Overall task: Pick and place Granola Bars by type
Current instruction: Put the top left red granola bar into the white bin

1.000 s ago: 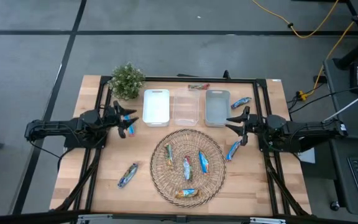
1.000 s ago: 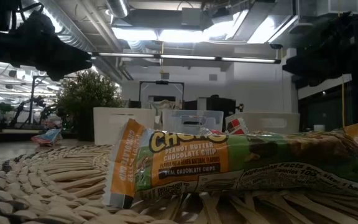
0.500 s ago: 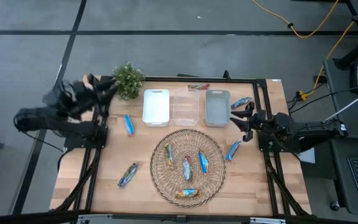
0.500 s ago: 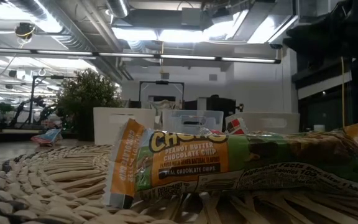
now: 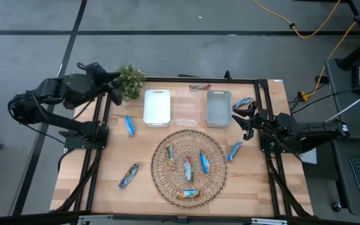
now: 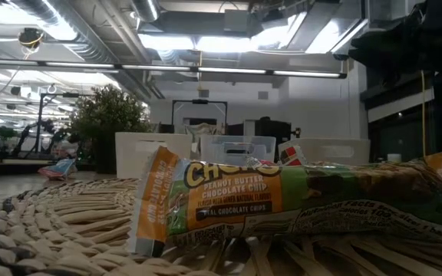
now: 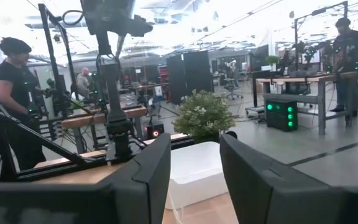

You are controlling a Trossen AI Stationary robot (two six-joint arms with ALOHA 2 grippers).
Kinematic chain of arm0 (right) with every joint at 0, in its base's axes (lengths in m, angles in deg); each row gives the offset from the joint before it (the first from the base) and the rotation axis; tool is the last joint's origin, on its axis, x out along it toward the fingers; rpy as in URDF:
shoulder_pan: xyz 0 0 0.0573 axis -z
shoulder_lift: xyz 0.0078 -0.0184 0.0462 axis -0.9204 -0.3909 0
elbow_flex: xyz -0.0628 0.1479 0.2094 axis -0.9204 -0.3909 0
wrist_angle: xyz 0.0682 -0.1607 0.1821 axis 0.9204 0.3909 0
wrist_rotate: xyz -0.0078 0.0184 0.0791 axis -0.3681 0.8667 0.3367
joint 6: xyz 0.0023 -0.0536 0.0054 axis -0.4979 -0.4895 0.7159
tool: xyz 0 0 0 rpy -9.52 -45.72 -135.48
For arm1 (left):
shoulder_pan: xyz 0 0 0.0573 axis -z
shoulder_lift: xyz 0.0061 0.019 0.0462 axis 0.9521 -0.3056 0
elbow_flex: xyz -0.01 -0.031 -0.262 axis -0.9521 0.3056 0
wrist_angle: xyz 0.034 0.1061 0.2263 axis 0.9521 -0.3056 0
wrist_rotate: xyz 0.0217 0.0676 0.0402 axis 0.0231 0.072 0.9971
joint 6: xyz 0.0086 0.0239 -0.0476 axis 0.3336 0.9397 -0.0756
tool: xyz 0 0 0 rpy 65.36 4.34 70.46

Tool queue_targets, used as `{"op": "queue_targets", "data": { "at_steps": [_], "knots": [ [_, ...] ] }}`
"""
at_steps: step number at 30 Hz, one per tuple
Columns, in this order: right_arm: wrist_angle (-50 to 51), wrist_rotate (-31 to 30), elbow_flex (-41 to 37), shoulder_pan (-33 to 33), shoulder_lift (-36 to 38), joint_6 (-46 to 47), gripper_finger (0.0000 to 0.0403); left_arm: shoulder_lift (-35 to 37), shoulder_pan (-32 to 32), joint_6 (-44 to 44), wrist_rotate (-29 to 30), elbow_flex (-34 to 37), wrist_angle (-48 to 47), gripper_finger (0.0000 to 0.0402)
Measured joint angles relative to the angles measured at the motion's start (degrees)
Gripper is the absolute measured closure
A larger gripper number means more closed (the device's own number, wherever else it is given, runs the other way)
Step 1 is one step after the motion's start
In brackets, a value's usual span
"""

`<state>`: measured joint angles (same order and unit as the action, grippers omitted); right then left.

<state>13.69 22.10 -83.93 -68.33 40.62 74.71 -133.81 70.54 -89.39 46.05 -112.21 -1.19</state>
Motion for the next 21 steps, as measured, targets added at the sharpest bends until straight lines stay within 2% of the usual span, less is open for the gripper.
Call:
{"op": "queue_targets", "data": {
  "at_steps": [4,6,8,11,16,21],
  "knots": [
    [0.1,0.0,0.0,0.0,0.0,0.2,0.0260,-2.5,-2.3,-14.4,-6.0,0.3,-13.3,0.0262],
    [0.1,0.0,0.0,0.0,0.0,0.1,0.0260,-3.8,-3.1,-21.7,-9.1,2.4,-21.0,0.0252],
    [0.5,0.0,0.0,0.0,0.0,0.1,0.0260,-4.8,-3.5,-27.3,-14.2,5.7,-24.6,0.0236],
    [0.6,0.0,0.0,0.0,0.0,0.3,0.0260,-4.9,-3.8,-33.0,-20.6,12.1,-23.7,0.0201],
    [2.0,0.5,0.0,0.0,0.0,0.3,0.0260,-5.0,-3.8,-41.9,-25.6,25.2,-17.2,0.0143],
    [3.5,0.5,0.0,0.0,0.0,1.8,0.0260,-5.5,-3.8,-48.2,-28.3,38.6,-5.1,0.0126]
  ]
}}
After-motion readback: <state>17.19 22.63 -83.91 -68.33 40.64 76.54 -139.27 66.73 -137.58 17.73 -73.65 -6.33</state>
